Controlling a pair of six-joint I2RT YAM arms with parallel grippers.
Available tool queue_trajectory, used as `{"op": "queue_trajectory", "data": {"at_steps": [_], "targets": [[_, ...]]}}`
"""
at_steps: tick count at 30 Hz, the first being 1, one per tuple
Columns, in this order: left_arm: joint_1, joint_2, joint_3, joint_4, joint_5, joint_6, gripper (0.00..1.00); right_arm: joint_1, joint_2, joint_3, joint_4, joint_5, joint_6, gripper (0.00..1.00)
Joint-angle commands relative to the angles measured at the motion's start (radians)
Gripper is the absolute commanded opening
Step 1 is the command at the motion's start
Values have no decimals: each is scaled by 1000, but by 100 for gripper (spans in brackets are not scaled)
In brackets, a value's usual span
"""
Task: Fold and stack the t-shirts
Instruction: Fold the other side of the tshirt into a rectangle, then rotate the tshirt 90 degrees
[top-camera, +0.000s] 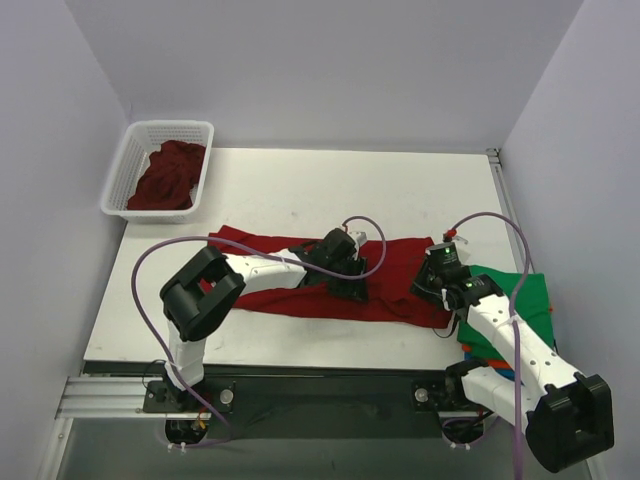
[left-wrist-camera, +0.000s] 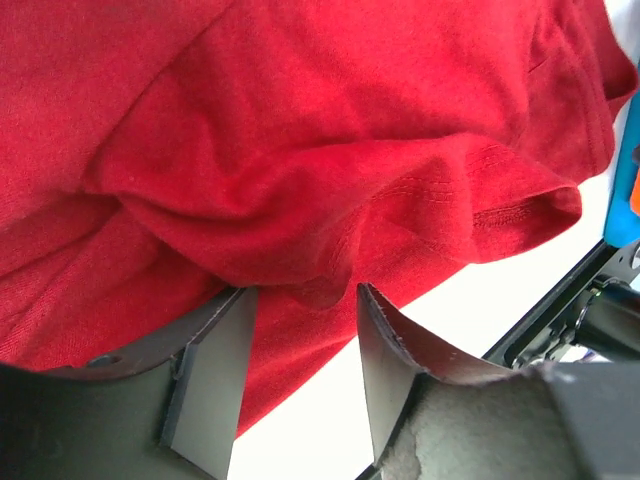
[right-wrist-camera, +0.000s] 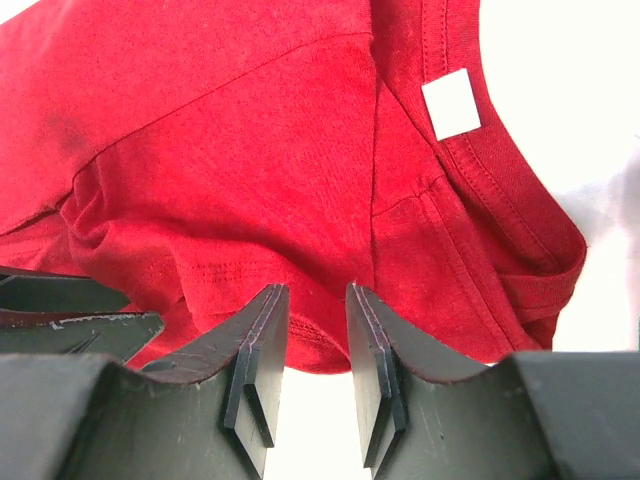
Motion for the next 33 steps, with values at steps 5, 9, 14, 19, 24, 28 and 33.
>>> {"op": "queue_trajectory", "data": {"at_steps": [5,9,14,19,24,28,33], "targets": [[-13,13,94,-22,-48,-9,43,-12,-2,-6,-23,-2,-10,30],[-13,9,96,-28,-46,-9,25,-13,1,-8,-23,1,-12,30],[-13,-36,82,-50,-58,2,9,-21,10,-14,-17,6,-15,30],[-4,-95,45,-70,-60,11,0,-29,12,-20,-14,9,-16,30],[13,-137,5,-86,-42,20,0,-30,21,-25,-5,1,-13,30],[29,-146,-19,-111,-42,28,0,-32,35,-26,0,3,-10,30],[37,-155,-34,-119,-37,34,29,-32,61,-29,13,-5,-4,30]]}}
